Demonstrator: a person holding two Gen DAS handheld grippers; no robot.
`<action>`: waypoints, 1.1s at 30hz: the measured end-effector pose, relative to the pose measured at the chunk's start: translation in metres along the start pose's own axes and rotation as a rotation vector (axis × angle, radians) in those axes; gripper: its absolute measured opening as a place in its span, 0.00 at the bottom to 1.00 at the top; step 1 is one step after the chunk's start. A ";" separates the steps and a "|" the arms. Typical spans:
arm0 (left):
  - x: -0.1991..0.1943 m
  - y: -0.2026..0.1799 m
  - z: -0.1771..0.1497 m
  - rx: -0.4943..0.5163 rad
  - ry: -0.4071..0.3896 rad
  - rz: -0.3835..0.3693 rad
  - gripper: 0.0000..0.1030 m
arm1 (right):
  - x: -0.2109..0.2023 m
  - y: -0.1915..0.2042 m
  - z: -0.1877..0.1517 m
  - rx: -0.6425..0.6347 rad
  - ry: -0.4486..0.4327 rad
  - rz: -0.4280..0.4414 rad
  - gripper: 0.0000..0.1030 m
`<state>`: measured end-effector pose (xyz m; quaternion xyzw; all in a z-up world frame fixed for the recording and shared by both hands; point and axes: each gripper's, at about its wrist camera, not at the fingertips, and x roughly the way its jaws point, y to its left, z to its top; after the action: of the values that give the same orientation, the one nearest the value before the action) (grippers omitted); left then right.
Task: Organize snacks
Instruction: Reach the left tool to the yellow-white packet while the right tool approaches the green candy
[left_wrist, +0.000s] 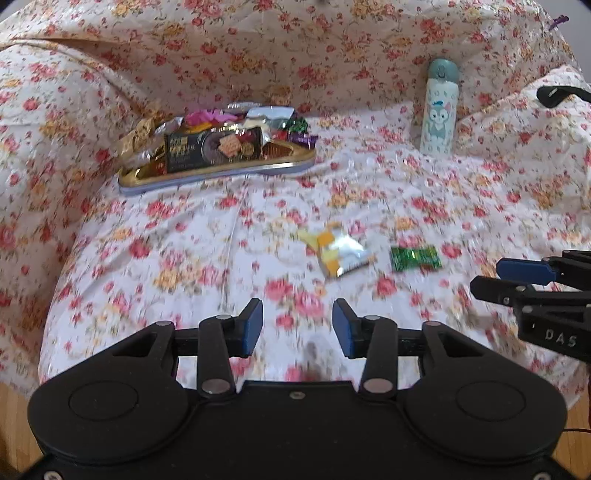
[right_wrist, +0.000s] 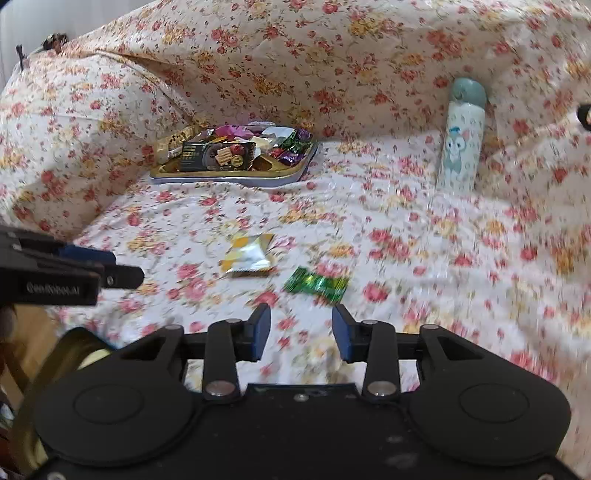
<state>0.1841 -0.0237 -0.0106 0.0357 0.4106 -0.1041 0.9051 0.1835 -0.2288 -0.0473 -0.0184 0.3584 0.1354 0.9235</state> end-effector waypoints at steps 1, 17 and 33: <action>0.004 -0.001 0.003 0.003 -0.008 0.002 0.55 | 0.005 -0.002 0.002 -0.019 -0.006 0.000 0.40; 0.077 -0.014 0.042 -0.011 -0.020 -0.052 0.65 | 0.075 -0.015 0.008 -0.227 -0.019 0.099 0.63; 0.113 -0.027 0.043 0.013 0.016 -0.061 0.65 | 0.112 -0.036 0.003 -0.219 -0.034 0.096 0.57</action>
<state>0.2825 -0.0742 -0.0660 0.0298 0.4182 -0.1339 0.8980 0.2739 -0.2362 -0.1224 -0.0996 0.3263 0.2181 0.9144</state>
